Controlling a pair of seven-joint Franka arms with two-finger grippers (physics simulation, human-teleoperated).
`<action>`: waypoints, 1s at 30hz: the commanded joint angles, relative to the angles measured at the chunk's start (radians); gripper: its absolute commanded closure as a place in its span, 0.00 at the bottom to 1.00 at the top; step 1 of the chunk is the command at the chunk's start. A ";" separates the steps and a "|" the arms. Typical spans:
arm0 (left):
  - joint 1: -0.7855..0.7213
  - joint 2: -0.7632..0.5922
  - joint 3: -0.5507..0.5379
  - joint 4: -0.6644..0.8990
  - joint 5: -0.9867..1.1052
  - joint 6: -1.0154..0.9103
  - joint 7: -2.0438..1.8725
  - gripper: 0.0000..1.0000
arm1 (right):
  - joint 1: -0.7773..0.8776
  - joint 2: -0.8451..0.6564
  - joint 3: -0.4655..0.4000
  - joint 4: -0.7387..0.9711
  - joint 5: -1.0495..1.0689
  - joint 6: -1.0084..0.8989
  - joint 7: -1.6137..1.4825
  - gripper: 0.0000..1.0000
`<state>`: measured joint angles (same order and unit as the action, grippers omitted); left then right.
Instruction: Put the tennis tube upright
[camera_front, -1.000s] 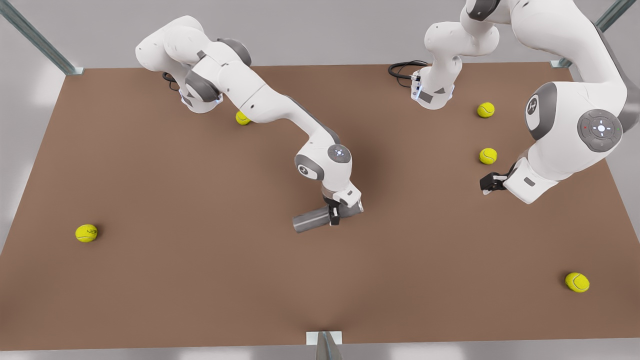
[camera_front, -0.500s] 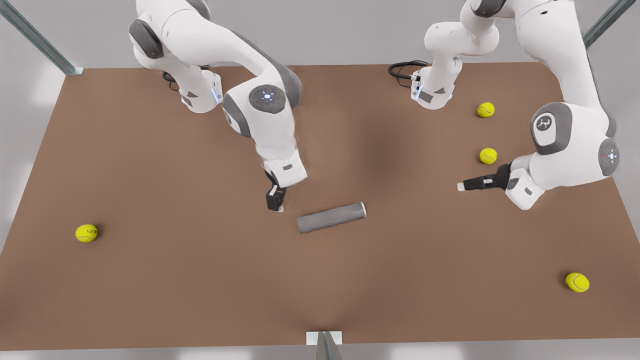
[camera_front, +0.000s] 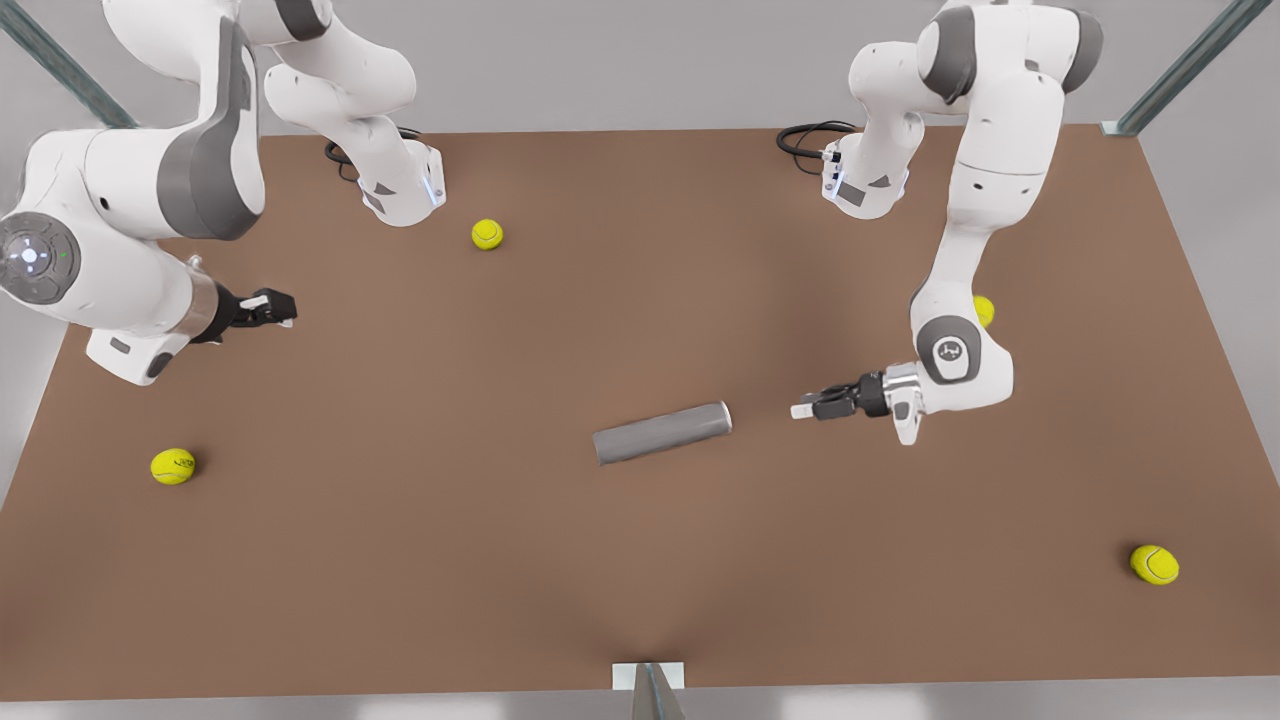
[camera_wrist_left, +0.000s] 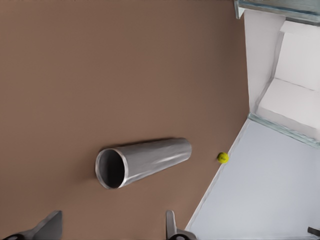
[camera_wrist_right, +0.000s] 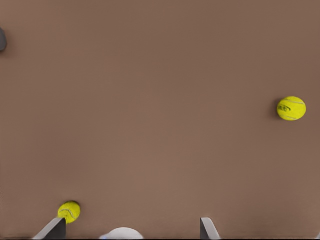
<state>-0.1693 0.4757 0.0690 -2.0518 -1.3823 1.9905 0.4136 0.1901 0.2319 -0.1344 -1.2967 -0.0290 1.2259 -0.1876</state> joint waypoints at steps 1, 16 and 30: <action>-0.015 0.018 -0.003 0.016 -0.089 0.019 0.941 0.00 | 0.000 0.009 -0.001 -0.003 0.004 -0.043 0.336 0.00; -0.102 0.123 -0.017 0.041 -0.288 0.024 1.093 0.21 | 0.003 0.037 -0.007 0.005 0.020 -0.051 0.333 0.00; -0.127 0.126 -0.047 -0.037 -0.368 0.028 1.077 0.27 | 0.002 0.046 -0.011 0.002 0.041 -0.051 0.332 0.00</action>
<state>-0.2953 0.6019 0.0223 -2.0883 -1.7348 2.0161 1.2928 0.1920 0.2787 -0.1438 -1.2949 0.0052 1.1756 0.0817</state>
